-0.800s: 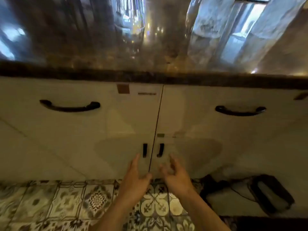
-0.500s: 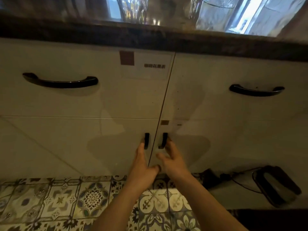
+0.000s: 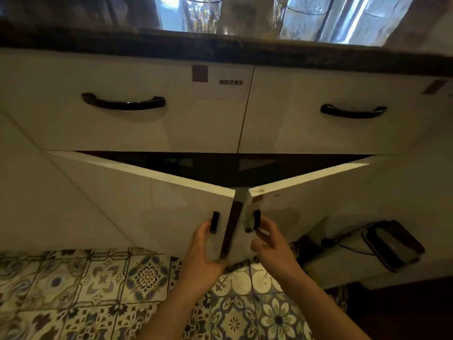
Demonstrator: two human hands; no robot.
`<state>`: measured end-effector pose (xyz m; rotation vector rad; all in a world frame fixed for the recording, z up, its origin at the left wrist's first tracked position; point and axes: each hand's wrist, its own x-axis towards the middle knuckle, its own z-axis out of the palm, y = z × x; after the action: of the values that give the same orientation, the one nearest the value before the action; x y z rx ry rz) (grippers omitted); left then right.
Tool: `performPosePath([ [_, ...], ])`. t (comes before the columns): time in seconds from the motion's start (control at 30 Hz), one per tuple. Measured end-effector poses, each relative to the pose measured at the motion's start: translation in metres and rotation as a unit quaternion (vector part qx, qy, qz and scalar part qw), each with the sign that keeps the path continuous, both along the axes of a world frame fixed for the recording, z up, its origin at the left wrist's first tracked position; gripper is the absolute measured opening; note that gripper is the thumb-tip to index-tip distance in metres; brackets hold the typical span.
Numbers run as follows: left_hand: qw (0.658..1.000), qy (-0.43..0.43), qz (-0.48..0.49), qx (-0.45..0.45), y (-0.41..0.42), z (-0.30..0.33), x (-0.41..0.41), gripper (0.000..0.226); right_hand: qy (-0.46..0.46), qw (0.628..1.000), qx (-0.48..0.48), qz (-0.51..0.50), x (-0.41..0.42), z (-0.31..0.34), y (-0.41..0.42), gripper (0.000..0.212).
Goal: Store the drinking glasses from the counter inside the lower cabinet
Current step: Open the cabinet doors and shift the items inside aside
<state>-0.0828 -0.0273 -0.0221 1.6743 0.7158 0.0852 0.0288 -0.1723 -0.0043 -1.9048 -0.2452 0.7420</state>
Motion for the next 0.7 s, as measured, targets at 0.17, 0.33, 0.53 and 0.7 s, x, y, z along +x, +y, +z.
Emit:
performPosePath([
  [0.17,0.999,0.012,0.045,0.003,-0.019,0.000,-0.058,0.082,0.018,1.000,-0.017,0.011,-0.031,0.003,-0.063,0.047],
  [0.33,0.996,0.020,0.087,0.026,-0.031,0.007,-0.114,0.077,0.021,0.999,-0.042,0.025,-0.046,0.010,-0.134,0.041],
  [0.53,0.992,0.044,0.116,0.032,-0.024,0.016,-0.179,0.074,0.027,0.996,-0.087,-0.020,-0.042,0.004,-0.206,0.034],
  [0.7,0.983,0.079,0.167,0.000,-0.002,0.018,-0.233,0.072,0.012,0.988,-0.139,-0.070,-0.032,0.005,-0.260,0.051],
])
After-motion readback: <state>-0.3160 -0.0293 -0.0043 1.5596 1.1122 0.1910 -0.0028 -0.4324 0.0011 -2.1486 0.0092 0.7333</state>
